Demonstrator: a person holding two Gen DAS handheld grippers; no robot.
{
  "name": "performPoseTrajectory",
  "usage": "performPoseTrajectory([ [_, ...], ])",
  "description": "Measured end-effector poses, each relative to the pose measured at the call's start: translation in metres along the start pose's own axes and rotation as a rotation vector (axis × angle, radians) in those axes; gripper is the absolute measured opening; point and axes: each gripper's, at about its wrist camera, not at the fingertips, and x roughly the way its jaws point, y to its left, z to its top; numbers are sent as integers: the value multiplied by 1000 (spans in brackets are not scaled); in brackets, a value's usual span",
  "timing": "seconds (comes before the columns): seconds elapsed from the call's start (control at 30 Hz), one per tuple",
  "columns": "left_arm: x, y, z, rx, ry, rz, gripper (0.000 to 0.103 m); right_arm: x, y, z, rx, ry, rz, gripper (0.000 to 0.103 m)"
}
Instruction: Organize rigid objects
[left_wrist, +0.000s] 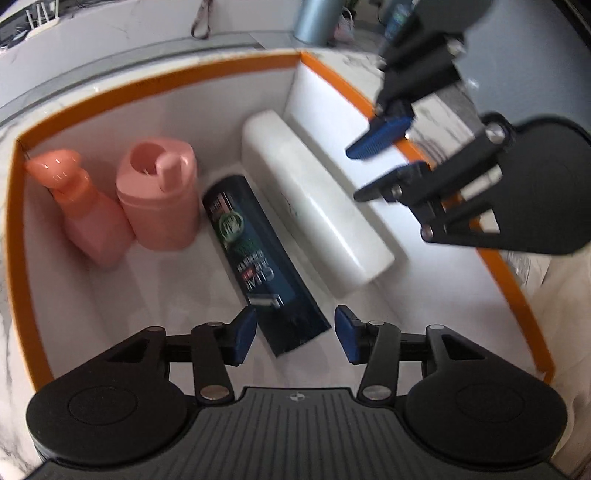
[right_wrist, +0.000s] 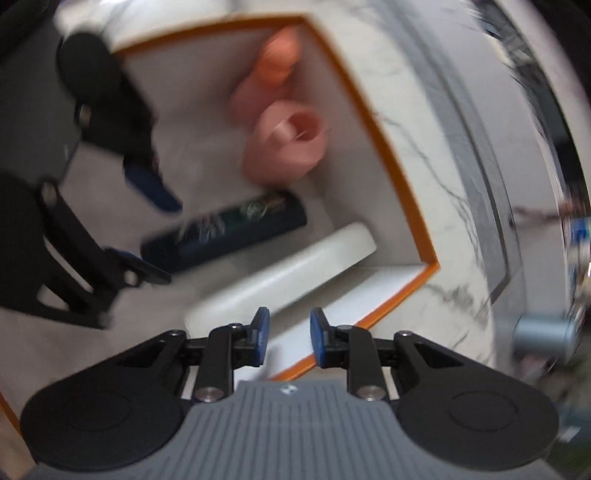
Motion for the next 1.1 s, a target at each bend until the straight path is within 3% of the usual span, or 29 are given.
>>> performPoseTrajectory([
  [0.1, 5, 5, -4, -15, 28, -11, 58, 14, 3, 7, -75, 57, 13, 20],
  [0.17, 7, 5, -4, -16, 40, -15, 58, 14, -1, 10, -87, 49, 28, 20],
  [0.4, 13, 11, -1, -52, 62, -30, 51, 22, -28, 13, 120, -39, 147, 22],
  [0.53, 12, 11, -3, -55, 57, -21, 50, 23, -31, 14, 137, -47, 178, 22],
  [0.67, 11, 16, -1, -86, 39, -5, 48, 17, -28, 11, -2, -9, 96, 21],
  [0.83, 9, 22, -1, -125, 16, 5, 44, 27, -24, 9, -128, 68, 93, 21],
  [0.93, 7, 27, -2, -153, 3, 13, 42, 28, -29, 9, -122, 46, 104, 21],
  [1.1, 6, 29, -2, -167, -6, 23, 42, 30, -28, 2, -183, 82, 86, 21],
])
